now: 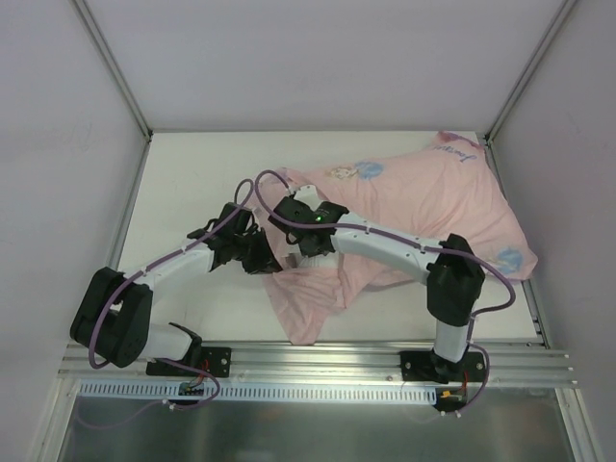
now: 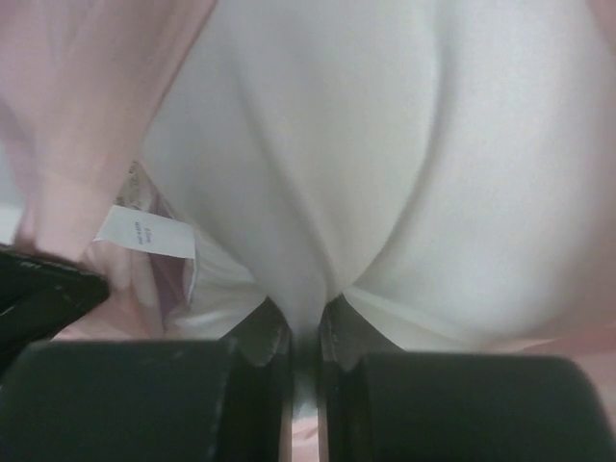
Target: Remove the pillowcase from the pillow
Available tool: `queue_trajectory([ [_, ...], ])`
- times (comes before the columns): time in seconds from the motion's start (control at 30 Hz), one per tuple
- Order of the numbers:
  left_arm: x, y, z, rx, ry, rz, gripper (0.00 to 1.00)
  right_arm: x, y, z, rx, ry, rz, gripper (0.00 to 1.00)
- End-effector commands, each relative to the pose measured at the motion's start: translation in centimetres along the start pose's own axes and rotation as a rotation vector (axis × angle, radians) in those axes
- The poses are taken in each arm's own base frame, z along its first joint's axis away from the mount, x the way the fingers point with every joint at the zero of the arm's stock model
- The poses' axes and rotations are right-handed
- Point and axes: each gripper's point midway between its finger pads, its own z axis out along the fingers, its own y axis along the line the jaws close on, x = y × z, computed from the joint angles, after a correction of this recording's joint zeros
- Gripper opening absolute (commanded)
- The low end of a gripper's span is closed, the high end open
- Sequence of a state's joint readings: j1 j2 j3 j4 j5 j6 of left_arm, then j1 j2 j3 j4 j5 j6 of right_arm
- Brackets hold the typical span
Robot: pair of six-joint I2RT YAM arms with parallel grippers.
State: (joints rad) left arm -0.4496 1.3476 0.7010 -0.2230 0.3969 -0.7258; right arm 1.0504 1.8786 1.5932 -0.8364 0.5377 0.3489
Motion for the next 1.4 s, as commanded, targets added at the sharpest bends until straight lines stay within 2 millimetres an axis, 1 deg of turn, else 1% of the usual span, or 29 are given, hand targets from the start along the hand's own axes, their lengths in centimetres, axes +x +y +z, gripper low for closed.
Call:
queue_trajectory([
  [0.0, 1.0, 0.1, -0.2, 0.022, 0.032, -0.018, 0.00, -5.1, -0.9, -4.2, -0.121, -0.148, 0.160, 0.01],
  [0.03, 1.2, 0.3, -0.1, 0.020, 0.038, -0.020, 0.00, -5.8, -1.1, -5.1, -0.145, -0.170, 0.180, 0.01],
  [0.07, 1.3, 0.3, 0.0, 0.021, 0.041, -0.022, 0.00, -7.0, -1.7, -6.9, -0.182, -0.212, 0.215, 0.01],
  [0.13, 1.2, 0.2, 0.2, 0.028, 0.044, -0.021, 0.00, -8.7, -1.8, -9.2, -0.251, -0.272, 0.260, 0.01],
  [0.17, 1.2, 0.2, 0.2, 0.029, 0.045, -0.021, 0.00, -9.5, -2.4, -10.8, -0.285, -0.305, 0.290, 0.01],
  [0.2, 0.9, -0.1, 0.2, 0.035, 0.038, -0.015, 0.00, -10.3, -2.2, -11.9, -0.328, -0.333, 0.310, 0.01],
  [0.27, 0.9, -0.1, 0.4, 0.035, 0.044, -0.012, 0.00, -11.1, -2.4, -13.4, -0.374, -0.367, 0.344, 0.01],
  [0.3, 0.7, -0.1, 0.5, 0.036, 0.042, -0.010, 0.00, -11.7, -2.8, -14.8, -0.408, -0.401, 0.370, 0.01],
  [0.37, 0.5, 0.0, 0.9, 0.028, 0.046, 0.001, 0.00, -12.0, -3.3, -15.7, -0.431, -0.424, 0.403, 0.01],
  [0.4, 0.4, 0.1, 1.1, 0.022, 0.046, 0.004, 0.00, -12.7, -3.8, -17.2, -0.463, -0.472, 0.431, 0.01],
  [0.43, 0.2, 0.3, 1.4, 0.012, 0.051, 0.005, 0.00, -12.8, -4.2, -17.4, -0.467, -0.487, 0.445, 0.01],
  [0.5, 0.0, 0.8, 1.9, -0.011, 0.053, 0.023, 0.00, -12.6, -5.4, -17.1, -0.430, -0.508, 0.468, 0.01],
  [0.53, -0.3, 1.0, 2.2, -0.021, 0.052, 0.024, 0.00, -12.5, -6.0, -17.3, -0.419, -0.520, 0.478, 0.01],
  [0.57, -0.5, 1.1, 2.4, -0.030, 0.050, 0.030, 0.00, -11.7, -6.7, -15.9, -0.378, -0.501, 0.479, 0.01],
  [0.63, -1.0, 0.6, 2.2, -0.015, 0.041, 0.036, 0.00, -10.9, -7.6, -14.5, -0.346, -0.477, 0.509, 0.01],
  [0.67, -1.2, 0.1, 1.9, 0.001, 0.034, 0.047, 0.00, -10.4, -8.4, -13.3, -0.308, -0.453, 0.522, 0.01],
  [0.7, -1.6, -1.3, 1.1, 0.046, 0.020, 0.068, 0.00, -9.7, -8.6, -12.1, -0.284, -0.419, 0.530, 0.01],
  [0.73, -1.7, -2.0, 0.6, 0.072, 0.013, 0.084, 0.04, -9.3, -8.8, -10.9, -0.257, -0.387, 0.536, 0.01],
  [0.77, -2.0, -2.9, -0.1, 0.101, 0.000, 0.103, 0.14, -9.0, -8.7, -10.4, -0.250, -0.372, 0.538, 0.01],
  [0.83, -2.3, -5.0, -2.1, 0.168, -0.034, 0.138, 0.44, -9.1, -8.4, -10.0, -0.251, -0.360, 0.552, 0.01],
  [0.87, -2.2, -5.5, -2.9, 0.183, -0.039, 0.145, 0.74, -9.2, -8.2, -9.6, -0.244, -0.351, 0.550, 0.01],
  [0.9, -2.4, -6.7, -4.4, 0.221, -0.068, 0.165, 0.80, -9.9, -8.2, -10.1, -0.248, -0.360, 0.560, 0.01],
  [0.93, -2.2, -7.2, -5.0, 0.235, -0.069, 0.162, 0.89, -9.9, -8.0, -9.6, -0.228, -0.346, 0.556, 0.01],
  [1.03, -1.5, -8.6, -7.1, 0.295, -0.090, 0.156, 0.93, -11.2, -7.9, -10.0, -0.227, -0.359, 0.564, 0.01],
  [1.1, -0.6, -9.2, -7.8, 0.319, -0.090, 0.159, 0.95, -11.5, -7.6, -9.8, -0.226, -0.356, 0.563, 0.01],
  [1.13, -0.4, -9.4, -7.9, 0.320, -0.090, 0.147, 0.95, -11.8, -7.5, -10.0, -0.231, -0.361, 0.568, 0.01],
  [1.17, 0.5, -10.0, -7.9, 0.328, -0.074, 0.165, 0.95, -11.9, -7.4, -9.8, -0.227, -0.358, 0.565, 0.01],
  [1.27, 2.0, -11.1, -7.5, 0.330, -0.047, 0.191, 0.95, -12.4, -7.0, -9.9, -0.237, -0.358, 0.565, 0.01],
  [1.37, 2.1, -11.6, -7.3, 0.324, -0.058, 0.210, 0.97, -12.7, -6.9, -10.0, -0.243, -0.359, 0.564, 0.01],
])
